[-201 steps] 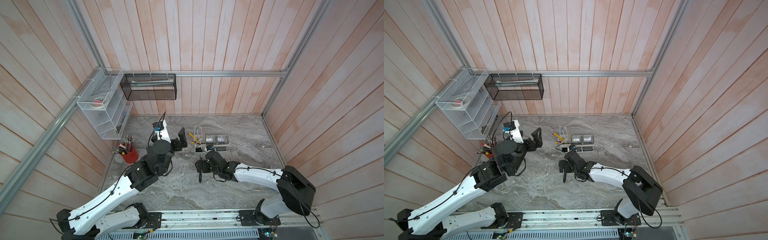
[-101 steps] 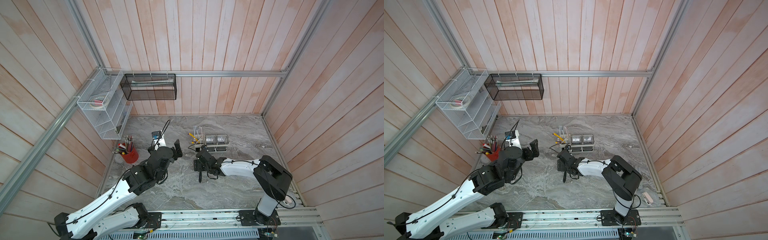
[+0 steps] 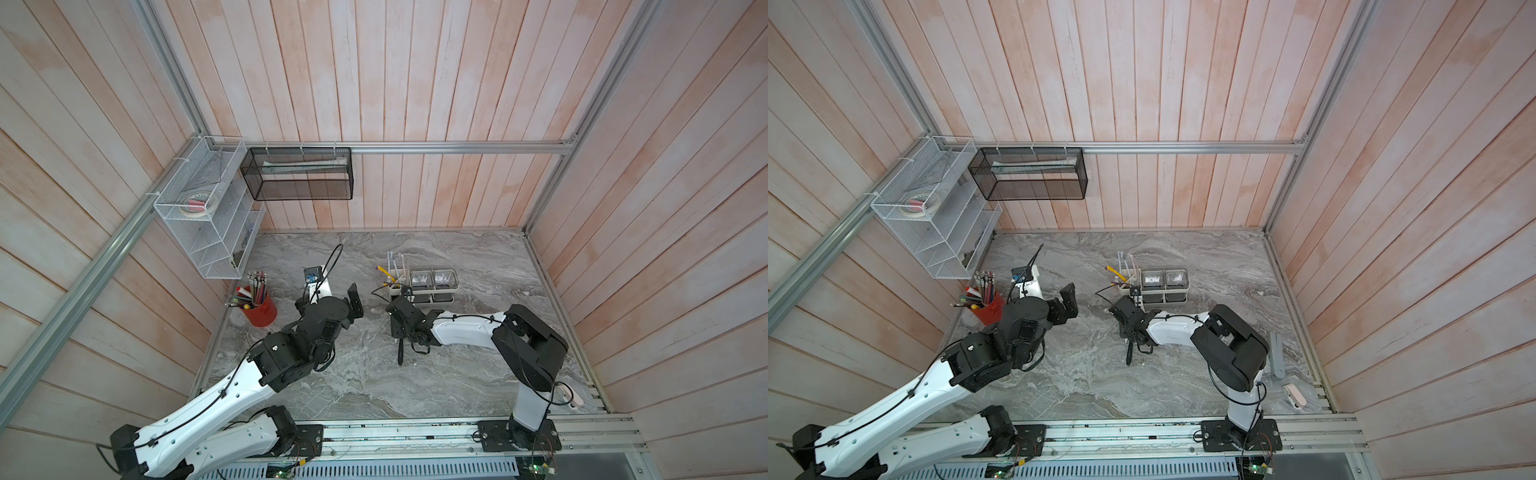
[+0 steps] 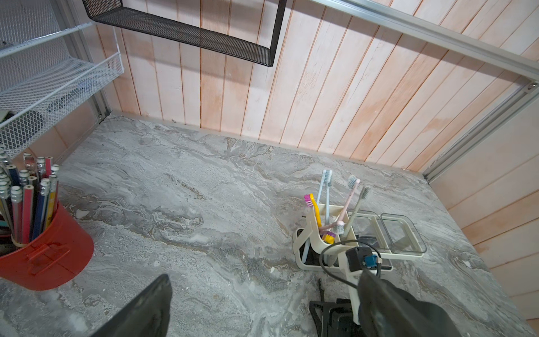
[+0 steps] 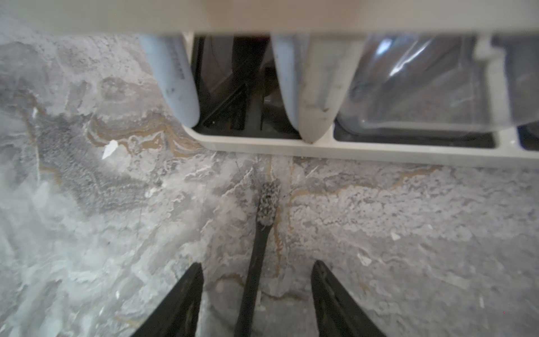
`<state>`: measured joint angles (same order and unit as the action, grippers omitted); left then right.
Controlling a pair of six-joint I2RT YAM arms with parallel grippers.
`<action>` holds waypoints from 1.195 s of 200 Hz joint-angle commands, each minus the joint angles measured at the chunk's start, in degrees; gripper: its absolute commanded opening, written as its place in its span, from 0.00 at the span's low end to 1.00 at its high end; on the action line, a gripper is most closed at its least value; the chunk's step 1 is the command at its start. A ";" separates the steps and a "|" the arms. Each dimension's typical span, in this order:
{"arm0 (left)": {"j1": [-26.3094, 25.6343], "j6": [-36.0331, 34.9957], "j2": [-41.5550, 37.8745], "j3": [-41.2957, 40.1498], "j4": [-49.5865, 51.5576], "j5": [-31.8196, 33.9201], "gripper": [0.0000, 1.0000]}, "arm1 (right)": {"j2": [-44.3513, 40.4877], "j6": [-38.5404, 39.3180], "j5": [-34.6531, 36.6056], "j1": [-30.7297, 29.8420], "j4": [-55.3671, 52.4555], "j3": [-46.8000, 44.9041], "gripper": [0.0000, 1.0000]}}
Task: Place the toothbrush into the toothbrush holder
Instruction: Pick up the toothbrush from the center of the board.
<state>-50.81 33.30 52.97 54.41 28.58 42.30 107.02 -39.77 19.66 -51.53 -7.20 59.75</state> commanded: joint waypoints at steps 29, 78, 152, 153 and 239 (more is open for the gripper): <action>-0.26 0.71 -0.37 -1.28 0.11 0.72 1.00 | 3.13 1.40 -0.51 1.75 0.54 2.21 0.45; -0.26 1.15 0.82 -1.24 0.08 0.50 1.00 | 3.48 1.54 -1.53 1.78 0.68 2.88 0.32; -0.28 1.90 1.22 -1.41 -0.10 -0.42 1.00 | 0.37 1.01 -2.43 1.78 1.98 -0.18 0.13; -0.27 1.92 1.19 -1.46 -0.10 -0.44 1.00 | 0.29 1.01 -2.43 1.78 1.95 -0.21 0.13; -0.26 4.40 1.55 -2.49 -0.07 -2.85 1.00 | -10.50 3.42 -7.66 0.90 5.80 -5.80 0.06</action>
<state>-50.81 35.70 54.02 53.36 28.69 41.58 100.66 -37.69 14.52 -50.17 -3.33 56.07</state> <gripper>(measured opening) 0.998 0.079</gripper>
